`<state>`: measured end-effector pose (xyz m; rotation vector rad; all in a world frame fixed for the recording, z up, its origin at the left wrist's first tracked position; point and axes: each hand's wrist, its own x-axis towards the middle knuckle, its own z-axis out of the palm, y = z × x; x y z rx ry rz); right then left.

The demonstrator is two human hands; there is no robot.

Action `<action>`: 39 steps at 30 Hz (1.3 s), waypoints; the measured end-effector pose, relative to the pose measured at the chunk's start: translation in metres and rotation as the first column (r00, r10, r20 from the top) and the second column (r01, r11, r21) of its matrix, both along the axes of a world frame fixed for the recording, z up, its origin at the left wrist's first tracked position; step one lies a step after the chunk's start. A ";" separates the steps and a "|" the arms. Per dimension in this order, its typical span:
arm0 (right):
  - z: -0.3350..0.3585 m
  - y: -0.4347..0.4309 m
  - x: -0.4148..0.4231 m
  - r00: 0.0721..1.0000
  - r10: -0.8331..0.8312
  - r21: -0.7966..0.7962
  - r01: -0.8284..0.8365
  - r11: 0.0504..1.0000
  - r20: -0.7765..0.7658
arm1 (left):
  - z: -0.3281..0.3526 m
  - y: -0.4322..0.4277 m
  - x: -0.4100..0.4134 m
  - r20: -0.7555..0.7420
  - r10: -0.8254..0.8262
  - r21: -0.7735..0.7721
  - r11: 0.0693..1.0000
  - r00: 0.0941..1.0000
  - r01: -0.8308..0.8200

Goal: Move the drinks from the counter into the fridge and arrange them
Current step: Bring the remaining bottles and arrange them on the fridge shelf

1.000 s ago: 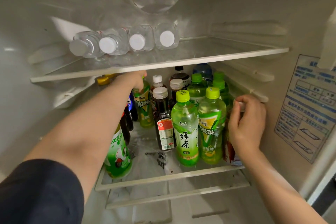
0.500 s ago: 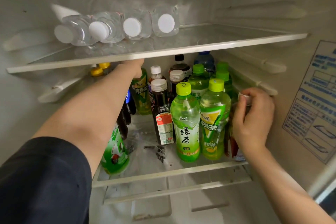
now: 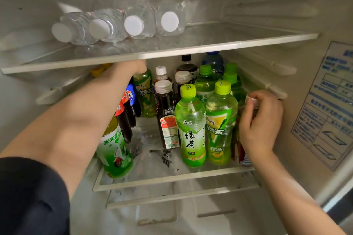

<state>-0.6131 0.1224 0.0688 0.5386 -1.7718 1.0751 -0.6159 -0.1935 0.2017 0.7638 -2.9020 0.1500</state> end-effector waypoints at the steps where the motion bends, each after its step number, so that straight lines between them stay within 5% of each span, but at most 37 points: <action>1: 0.000 0.000 0.000 1.000 0.003 -0.003 -0.003 1.000 0.000 | 0.002 0.004 0.002 -0.052 -0.004 0.054 0.999 0.999 0.007; 7: 0.001 0.000 0.002 0.999 0.012 -0.001 -0.012 1.000 0.038 | 0.010 0.052 0.048 -0.224 -0.156 0.301 0.928 0.962 0.221; 14: 0.001 0.001 0.004 0.999 0.021 -0.001 -0.021 1.000 0.044 | -0.017 0.128 0.102 -0.463 -0.500 0.052 0.809 0.732 0.585; 22: 0.000 0.005 0.002 0.998 0.063 0.015 -0.063 0.998 0.017 | -0.031 0.183 0.083 -0.123 -0.638 -0.136 0.770 0.760 0.624; 26: 0.001 0.007 0.003 0.997 0.081 0.003 -0.081 0.997 0.014 | -0.029 0.189 0.084 -0.164 -0.655 -0.174 0.755 0.737 0.632; 39: 0.001 0.013 0.002 0.983 0.185 -0.033 -0.184 0.982 0.010 | -0.046 0.195 0.147 -0.338 -0.680 0.077 0.668 0.650 0.740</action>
